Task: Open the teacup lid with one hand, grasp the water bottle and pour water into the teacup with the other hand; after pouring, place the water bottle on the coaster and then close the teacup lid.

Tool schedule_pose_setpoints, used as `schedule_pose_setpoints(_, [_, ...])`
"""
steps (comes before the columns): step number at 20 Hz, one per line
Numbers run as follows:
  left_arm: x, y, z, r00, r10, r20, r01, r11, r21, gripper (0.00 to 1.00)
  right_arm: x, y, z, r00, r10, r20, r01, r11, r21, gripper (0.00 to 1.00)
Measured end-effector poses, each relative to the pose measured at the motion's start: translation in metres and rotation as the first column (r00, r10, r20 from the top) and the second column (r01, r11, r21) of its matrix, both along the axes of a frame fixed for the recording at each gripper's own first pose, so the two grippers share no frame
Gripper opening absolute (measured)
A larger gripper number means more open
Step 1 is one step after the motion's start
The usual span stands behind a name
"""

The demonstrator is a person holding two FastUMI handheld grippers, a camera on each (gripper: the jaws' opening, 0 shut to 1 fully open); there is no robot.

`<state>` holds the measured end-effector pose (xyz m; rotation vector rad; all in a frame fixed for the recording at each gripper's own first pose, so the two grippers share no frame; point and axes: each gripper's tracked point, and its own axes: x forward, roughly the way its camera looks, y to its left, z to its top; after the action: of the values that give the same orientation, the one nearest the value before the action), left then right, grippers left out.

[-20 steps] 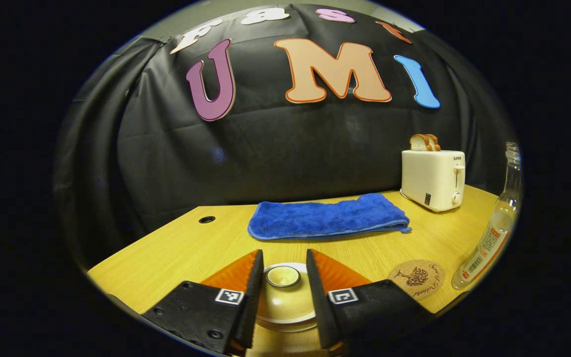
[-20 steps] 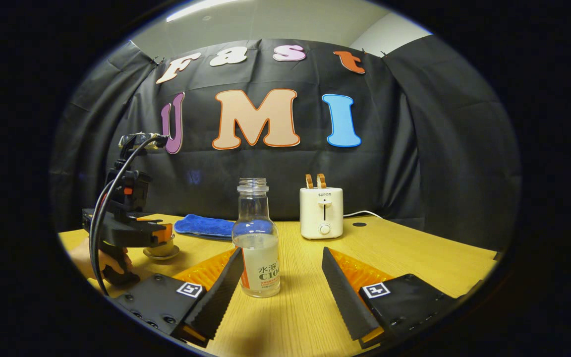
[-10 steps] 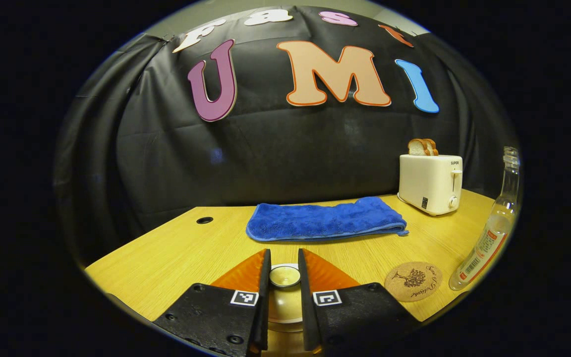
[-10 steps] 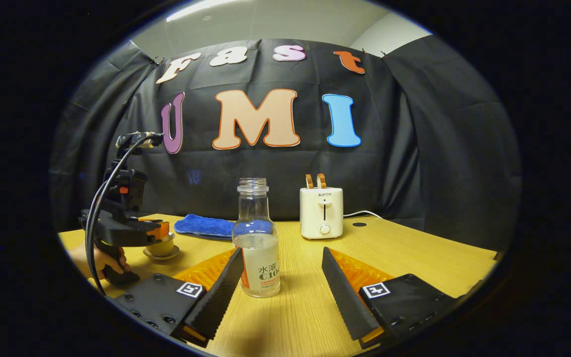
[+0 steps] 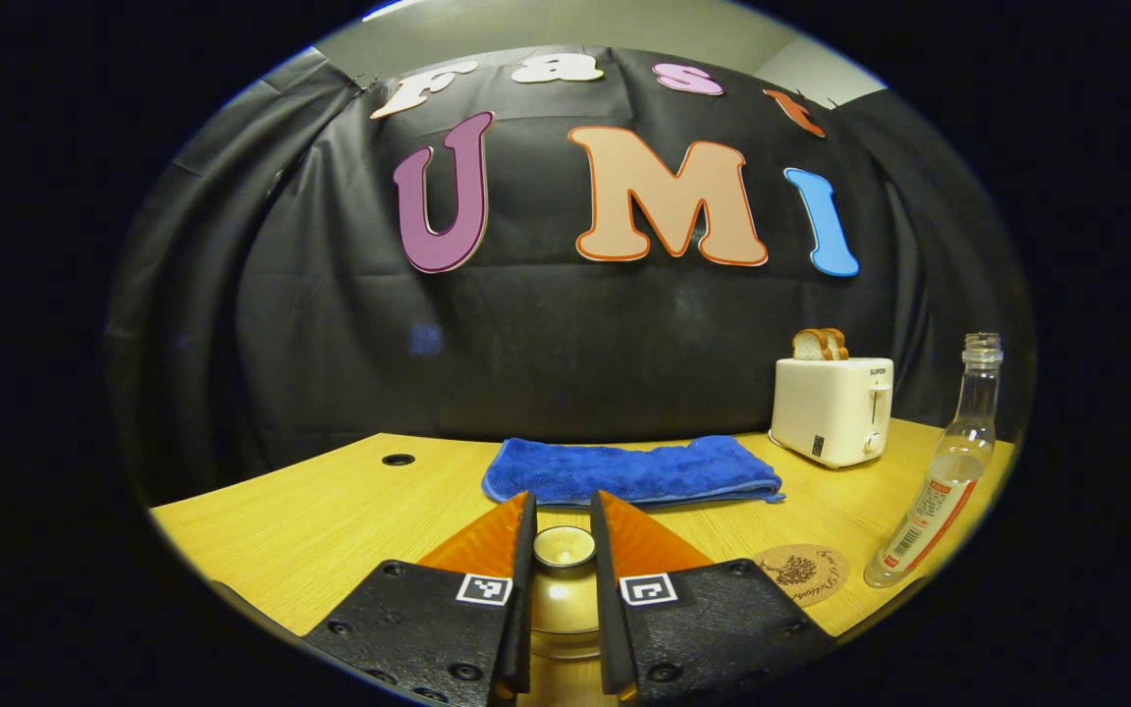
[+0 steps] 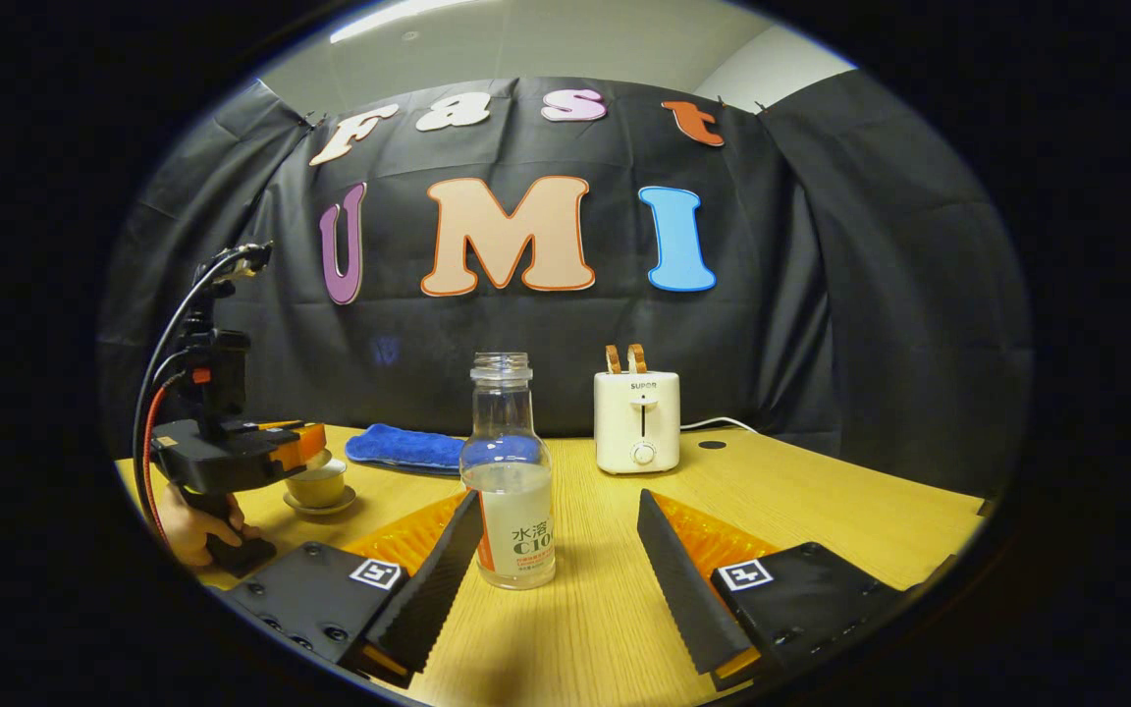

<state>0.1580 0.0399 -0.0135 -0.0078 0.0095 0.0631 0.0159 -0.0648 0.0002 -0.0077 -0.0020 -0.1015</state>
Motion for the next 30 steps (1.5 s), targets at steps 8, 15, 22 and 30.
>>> schedule_pose_setpoints(8, [-0.039,0.008,0.001,0.999,-0.037,-0.013,0.037,0.999,0.002,0.25,0.002,0.005,-0.001,1.000,0.007,0.001,-0.007,1.000,0.002,0.96])
schedule_pose_setpoints(15, [-0.108,0.029,0.003,0.997,-0.074,-0.002,0.074,0.997,0.008,0.25,0.026,0.025,-0.004,1.000,0.021,-0.006,-0.021,1.000,0.003,0.96])
schedule_pose_setpoints(22, [-0.141,0.060,0.003,1.000,-0.001,-0.001,0.002,1.000,0.011,0.25,0.065,0.032,-0.006,1.000,0.002,-0.010,-0.002,1.000,0.004,0.96])
schedule_pose_setpoints(30, [-0.140,0.046,0.004,0.996,-0.085,0.004,0.085,0.996,0.009,0.25,0.092,0.032,-0.006,0.999,-0.040,-0.005,0.040,0.999,0.002,0.88])
